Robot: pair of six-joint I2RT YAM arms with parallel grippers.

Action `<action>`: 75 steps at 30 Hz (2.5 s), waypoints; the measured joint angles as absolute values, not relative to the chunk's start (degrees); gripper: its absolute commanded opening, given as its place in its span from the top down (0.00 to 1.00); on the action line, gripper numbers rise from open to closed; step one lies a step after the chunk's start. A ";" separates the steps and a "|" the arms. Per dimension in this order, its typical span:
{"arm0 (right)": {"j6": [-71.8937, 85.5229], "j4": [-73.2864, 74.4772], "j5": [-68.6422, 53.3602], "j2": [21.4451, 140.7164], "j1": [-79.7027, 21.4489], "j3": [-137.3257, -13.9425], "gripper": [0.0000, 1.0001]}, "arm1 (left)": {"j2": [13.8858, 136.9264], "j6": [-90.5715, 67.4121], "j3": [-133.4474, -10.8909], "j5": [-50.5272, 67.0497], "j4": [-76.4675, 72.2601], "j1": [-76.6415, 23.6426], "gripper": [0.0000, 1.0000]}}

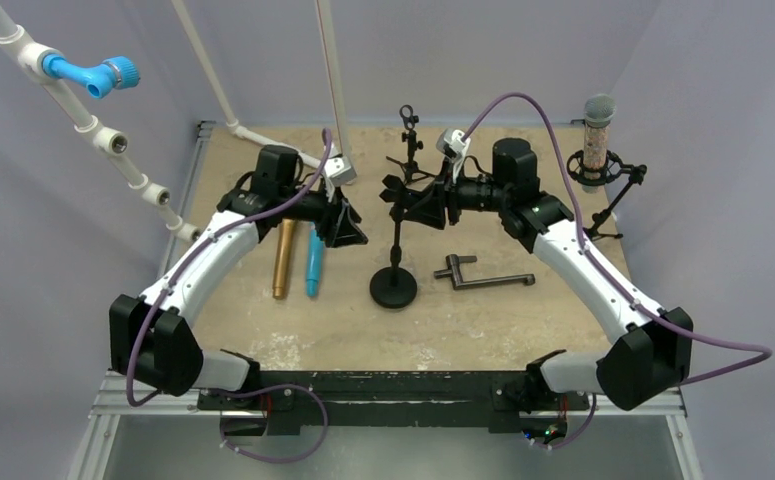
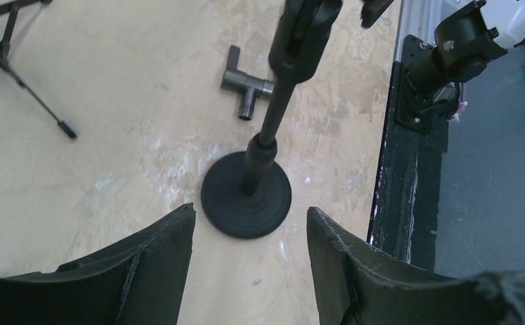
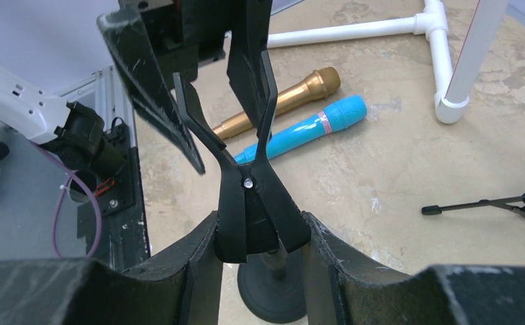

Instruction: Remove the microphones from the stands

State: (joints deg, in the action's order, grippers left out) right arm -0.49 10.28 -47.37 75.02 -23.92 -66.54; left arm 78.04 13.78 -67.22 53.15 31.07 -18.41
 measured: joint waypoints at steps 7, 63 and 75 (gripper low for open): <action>2.37 9.21 -47.00 77.01 -23.59 -67.90 1.00 | 81.95 9.37 -65.34 56.69 15.29 -23.70 0.39; 1.85 8.75 -50.76 74.22 -24.29 -61.56 0.18 | 86.61 -40.58 -68.38 56.42 -27.00 -20.91 1.00; 2.59 3.29 -52.77 77.41 -26.98 -57.19 0.48 | 85.58 -48.01 -68.38 54.39 -31.97 -22.17 1.00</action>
State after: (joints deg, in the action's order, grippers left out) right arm 2.59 3.29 -52.77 77.41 -26.98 -57.19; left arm 85.58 -48.01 -68.38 54.39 -31.97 -22.17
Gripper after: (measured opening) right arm 0.637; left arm 0.098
